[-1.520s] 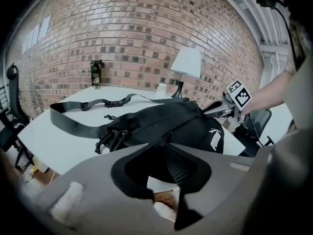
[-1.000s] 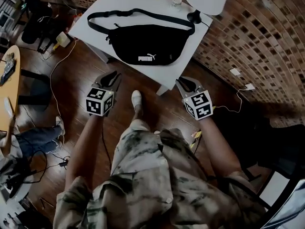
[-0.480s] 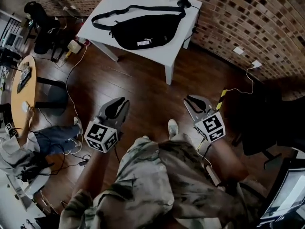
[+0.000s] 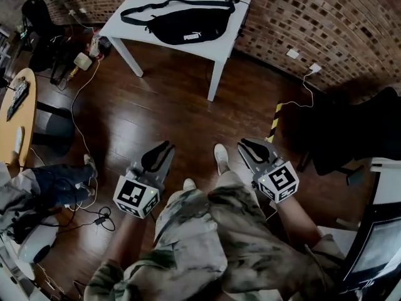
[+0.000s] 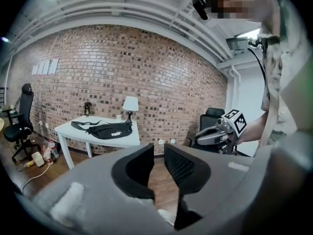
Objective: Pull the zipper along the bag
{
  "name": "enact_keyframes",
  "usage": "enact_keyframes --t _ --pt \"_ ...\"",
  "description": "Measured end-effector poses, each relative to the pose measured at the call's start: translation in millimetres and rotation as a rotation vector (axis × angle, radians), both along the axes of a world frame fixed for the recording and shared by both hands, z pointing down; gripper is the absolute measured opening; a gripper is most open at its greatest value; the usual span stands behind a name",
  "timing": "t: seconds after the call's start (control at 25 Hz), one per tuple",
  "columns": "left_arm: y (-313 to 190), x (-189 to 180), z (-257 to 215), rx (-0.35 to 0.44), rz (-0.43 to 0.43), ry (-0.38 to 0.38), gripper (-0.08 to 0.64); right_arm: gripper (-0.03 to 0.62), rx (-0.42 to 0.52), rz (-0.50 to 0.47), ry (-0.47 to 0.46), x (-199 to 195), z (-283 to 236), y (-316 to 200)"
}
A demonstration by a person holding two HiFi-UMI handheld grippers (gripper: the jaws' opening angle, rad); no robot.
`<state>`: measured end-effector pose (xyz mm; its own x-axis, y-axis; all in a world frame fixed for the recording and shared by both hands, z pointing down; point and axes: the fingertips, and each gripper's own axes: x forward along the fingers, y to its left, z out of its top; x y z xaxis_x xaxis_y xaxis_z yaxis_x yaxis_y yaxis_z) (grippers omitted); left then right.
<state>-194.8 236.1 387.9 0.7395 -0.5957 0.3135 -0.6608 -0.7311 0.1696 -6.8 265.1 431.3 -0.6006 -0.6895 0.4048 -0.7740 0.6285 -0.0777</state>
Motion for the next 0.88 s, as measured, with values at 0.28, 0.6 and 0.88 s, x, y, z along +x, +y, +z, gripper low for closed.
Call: enact_keyframes --t 0.28,0.6,0.88 --pt "91 -21 0 -0.002 0.046 0.029 0.071 0.058 0.043 -0.003 0.032 -30 -25 97" --pt "166 -4 -26 0.034 -0.014 0.052 0.071 0.058 0.140 -0.061 0.016 -16 -55 158" --pt "230 55 -41 0.034 0.018 0.071 0.071 0.058 0.110 -0.025 0.002 27 -57 221"
